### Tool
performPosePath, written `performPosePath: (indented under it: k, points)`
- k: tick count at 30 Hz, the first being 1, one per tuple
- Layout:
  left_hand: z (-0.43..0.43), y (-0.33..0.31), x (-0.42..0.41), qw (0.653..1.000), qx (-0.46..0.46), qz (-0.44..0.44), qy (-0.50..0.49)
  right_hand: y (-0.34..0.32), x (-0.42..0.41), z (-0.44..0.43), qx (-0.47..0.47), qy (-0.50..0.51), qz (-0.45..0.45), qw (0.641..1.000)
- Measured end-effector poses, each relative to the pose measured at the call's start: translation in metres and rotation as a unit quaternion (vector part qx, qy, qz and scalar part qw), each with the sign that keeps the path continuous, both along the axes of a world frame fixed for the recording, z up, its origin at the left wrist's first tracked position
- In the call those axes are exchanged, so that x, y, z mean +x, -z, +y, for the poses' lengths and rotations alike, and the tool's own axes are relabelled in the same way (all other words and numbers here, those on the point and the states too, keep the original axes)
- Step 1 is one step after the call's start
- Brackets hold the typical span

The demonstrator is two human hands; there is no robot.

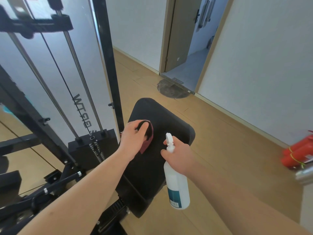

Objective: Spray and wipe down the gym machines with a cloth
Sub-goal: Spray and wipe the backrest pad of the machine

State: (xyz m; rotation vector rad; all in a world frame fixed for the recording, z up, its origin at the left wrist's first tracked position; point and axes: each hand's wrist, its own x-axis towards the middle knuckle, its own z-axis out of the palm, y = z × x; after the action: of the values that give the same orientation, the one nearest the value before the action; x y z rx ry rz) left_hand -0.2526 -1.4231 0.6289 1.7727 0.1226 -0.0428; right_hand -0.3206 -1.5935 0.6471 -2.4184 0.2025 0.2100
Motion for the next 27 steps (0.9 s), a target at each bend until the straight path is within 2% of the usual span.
performPosePath:
  k: [3,7,15,18,23,25,27]
  points:
    - [-0.012,-0.007,0.013,0.999,-0.037,-0.038,0.003,-0.005,0.005,-0.003,0.016,0.007,-0.021,1.0]
    - [-0.032,-0.009,0.022,0.998,-0.005,-0.061,0.026,-0.014,0.015,-0.006,0.023,0.032,-0.045,0.998]
    - [-0.057,0.009,0.007,0.998,0.008,-0.051,-0.024,-0.021,0.018,-0.024,0.036,0.043,-0.047,0.997]
    - [-0.07,0.011,0.006,0.998,-0.023,-0.052,-0.036,-0.027,0.019,-0.035,0.036,0.04,-0.055,0.997]
    - [-0.091,0.004,0.01,0.991,-0.07,-0.013,-0.11,-0.039,0.024,-0.058,0.054,0.041,-0.06,0.996]
    - [-0.098,0.005,0.009,0.99,-0.085,-0.009,-0.111,-0.042,0.029,-0.066,0.059,0.034,-0.063,0.996]
    - [-0.104,0.009,0.006,0.994,-0.052,-0.034,-0.09,-0.044,0.034,-0.071,0.053,0.027,-0.07,0.996]
